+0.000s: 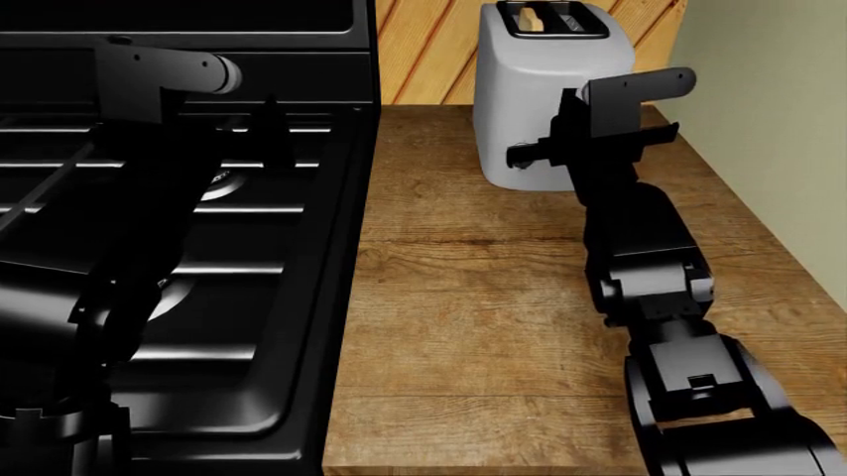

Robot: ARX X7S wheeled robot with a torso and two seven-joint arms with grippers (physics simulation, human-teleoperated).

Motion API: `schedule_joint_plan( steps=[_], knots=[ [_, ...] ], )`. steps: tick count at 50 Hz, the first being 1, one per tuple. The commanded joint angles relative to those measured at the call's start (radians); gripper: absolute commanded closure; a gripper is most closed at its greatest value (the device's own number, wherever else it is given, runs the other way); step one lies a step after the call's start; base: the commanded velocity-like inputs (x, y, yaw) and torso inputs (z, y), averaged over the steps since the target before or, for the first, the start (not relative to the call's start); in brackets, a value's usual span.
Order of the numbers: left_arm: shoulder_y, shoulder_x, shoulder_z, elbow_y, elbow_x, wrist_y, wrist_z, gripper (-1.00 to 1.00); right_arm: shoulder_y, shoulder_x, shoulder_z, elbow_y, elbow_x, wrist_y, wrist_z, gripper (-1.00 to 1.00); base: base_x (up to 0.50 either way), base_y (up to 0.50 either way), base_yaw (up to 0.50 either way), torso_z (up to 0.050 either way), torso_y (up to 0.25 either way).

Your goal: Push down the lever of the toaster to turn it on.

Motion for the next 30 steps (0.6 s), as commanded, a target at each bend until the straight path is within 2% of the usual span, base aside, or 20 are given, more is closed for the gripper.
schedule_joint_plan(
  steps=[1, 14, 30],
  knots=[
    [0.001, 0.001, 0.004, 0.003, -0.004, 0.001, 0.000, -1.00, -0.043, -0.016, -0.010, 0.286, 0.026, -0.035, -0.017, 1.00, 0.02, 0.00, 0.00, 0.000, 0.000],
    [0.001, 0.000, 0.008, 0.005, -0.007, 0.000, -0.003, -1.00, -0.064, -0.017, -0.003, 0.275, 0.022, -0.029, -0.019, 1.00, 0.01, 0.00, 0.00, -0.001, 0.000],
    [0.009, 0.001, 0.012, 0.000, -0.011, 0.008, -0.003, -1.00, -0.116, 0.004, -0.006, 0.137, 0.031, 0.059, -0.004, 1.00, 0.00, 0.00, 0.00, -0.001, 0.000]
  ],
)
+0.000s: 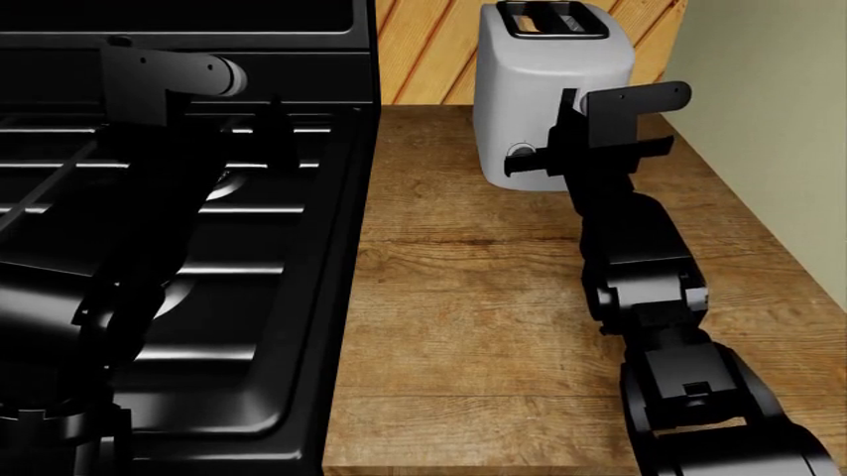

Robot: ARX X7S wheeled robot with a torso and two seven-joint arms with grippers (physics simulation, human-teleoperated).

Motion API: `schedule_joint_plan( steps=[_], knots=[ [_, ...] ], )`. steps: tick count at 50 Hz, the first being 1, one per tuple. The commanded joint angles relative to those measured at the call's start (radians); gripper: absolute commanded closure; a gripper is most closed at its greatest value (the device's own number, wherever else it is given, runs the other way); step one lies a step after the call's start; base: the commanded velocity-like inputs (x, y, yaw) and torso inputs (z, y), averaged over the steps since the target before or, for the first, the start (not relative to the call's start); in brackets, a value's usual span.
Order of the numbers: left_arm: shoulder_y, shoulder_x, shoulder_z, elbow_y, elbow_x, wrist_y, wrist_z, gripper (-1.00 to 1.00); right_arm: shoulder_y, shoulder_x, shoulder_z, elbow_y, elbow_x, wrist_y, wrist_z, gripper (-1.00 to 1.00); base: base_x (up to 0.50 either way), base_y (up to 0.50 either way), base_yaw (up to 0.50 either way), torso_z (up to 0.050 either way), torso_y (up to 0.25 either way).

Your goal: Push down the lever of the toaster to turn it on.

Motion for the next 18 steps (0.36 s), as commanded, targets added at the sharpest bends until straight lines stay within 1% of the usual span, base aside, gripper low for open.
schedule_joint_plan(
  steps=[1, 18],
  knots=[
    [0.005, 0.001, 0.002, -0.001, -0.003, 0.003, -0.001, -1.00, -0.094, 0.013, -0.028, 0.135, 0.028, 0.059, -0.002, 1.00, 0.00, 0.00, 0.00, -0.010, 0.000],
    [0.009, 0.001, 0.008, 0.001, -0.008, 0.004, -0.003, -1.00, -0.093, 0.006, -0.032, 0.209, 0.031, 0.029, -0.015, 1.00, 0.00, 0.00, 0.00, -0.001, 0.000]
  ],
)
